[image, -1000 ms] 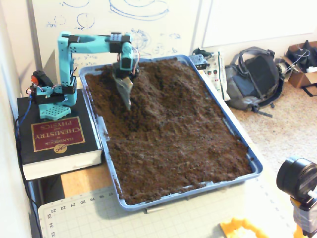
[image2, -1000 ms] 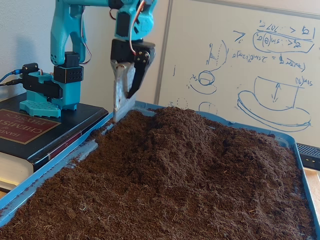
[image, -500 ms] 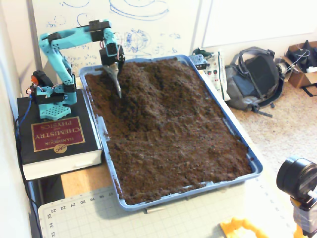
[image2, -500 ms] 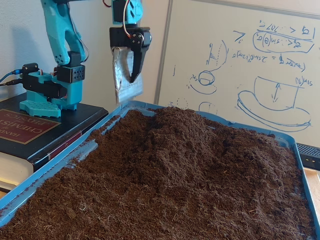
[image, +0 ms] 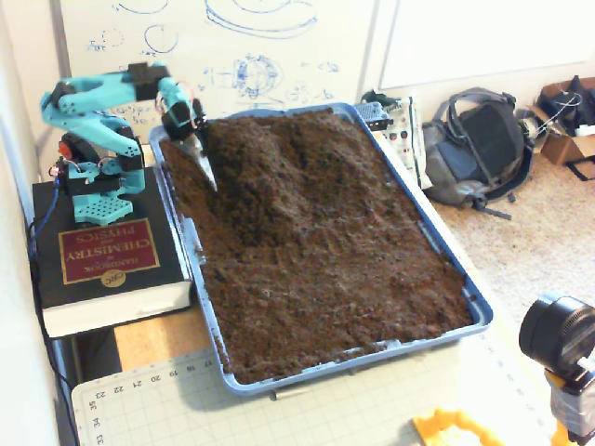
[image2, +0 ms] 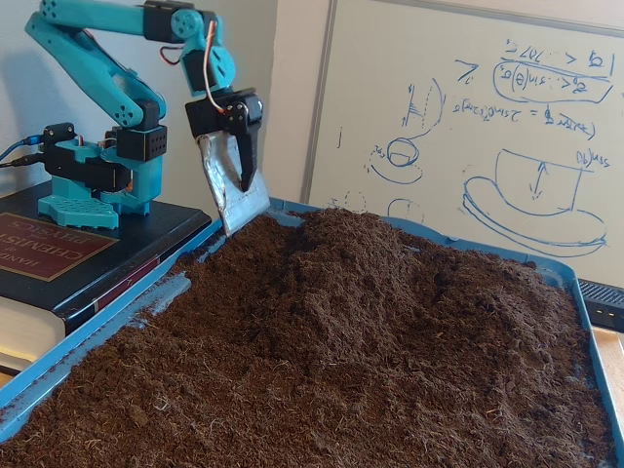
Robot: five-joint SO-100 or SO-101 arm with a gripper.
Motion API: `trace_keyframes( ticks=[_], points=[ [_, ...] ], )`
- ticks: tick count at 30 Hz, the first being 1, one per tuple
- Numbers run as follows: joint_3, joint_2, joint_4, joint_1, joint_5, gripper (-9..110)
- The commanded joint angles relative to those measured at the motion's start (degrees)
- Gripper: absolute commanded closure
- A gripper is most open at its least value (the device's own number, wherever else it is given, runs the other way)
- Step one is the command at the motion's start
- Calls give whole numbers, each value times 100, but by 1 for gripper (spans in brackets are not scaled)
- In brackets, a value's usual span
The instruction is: Build a berm.
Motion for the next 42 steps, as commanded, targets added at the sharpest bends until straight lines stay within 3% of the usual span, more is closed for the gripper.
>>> trace_keyframes(
  ticks=[1,6,16,24,42],
  points=[
    [334,844,-290,-229,26,101],
    [967,1644,-343,-589,62,101],
    [1283,1767,-334,-694,35,101],
    [2531,1775,-343,-624,70,101],
    [2698,2496,-264,-650,62,101]
  ],
)
